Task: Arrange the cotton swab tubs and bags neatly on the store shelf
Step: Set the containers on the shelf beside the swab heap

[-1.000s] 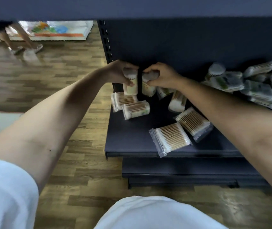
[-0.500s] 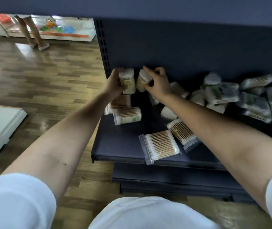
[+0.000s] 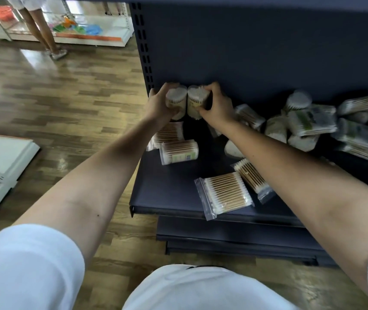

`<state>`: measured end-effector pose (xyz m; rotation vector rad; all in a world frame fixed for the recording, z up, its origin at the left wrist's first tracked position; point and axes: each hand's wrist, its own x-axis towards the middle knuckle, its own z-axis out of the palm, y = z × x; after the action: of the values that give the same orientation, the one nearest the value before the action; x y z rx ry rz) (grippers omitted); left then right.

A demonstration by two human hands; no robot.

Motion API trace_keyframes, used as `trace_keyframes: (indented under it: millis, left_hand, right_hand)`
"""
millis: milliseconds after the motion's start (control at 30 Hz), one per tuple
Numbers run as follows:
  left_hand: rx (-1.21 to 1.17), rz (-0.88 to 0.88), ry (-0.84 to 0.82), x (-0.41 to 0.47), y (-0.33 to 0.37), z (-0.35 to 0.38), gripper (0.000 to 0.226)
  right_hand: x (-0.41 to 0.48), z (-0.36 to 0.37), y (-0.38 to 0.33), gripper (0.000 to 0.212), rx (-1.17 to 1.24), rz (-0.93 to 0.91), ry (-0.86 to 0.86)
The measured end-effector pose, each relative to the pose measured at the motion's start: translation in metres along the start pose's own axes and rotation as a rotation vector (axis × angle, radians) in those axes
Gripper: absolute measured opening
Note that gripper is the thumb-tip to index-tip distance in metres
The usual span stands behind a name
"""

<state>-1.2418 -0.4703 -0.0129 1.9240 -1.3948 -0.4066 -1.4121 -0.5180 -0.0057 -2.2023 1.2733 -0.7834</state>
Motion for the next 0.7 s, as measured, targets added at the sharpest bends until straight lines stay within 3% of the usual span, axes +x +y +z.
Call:
trace_keyframes:
  millis: [133,333,533,700]
  left_hand:
    - [-0.028,-0.006,0.094,-0.002,-0.008,0.005,0.071]
    - [-0.085,-0.119,0.187,-0.004,-0.009,0.015,0.056]
    - [-0.018,-0.148,0.147,-0.003,-0.007,0.011,0.050]
    - [0.092,-0.172,0.020,-0.004,-0.001,-0.009,0.065]
  right_hand:
    - [0.001,0.005,-0.001,0.046,0.044,0.030,0.029]
    - [-0.002,0.006,-0.003,0.046,0.010,0.038,0.034]
    - [-0.002,0.007,-0.010,0.044,-0.031,0.061,0.047]
    - [0.004,-0.001,-0.014,0.048,-0.133,0.054,-0.015]
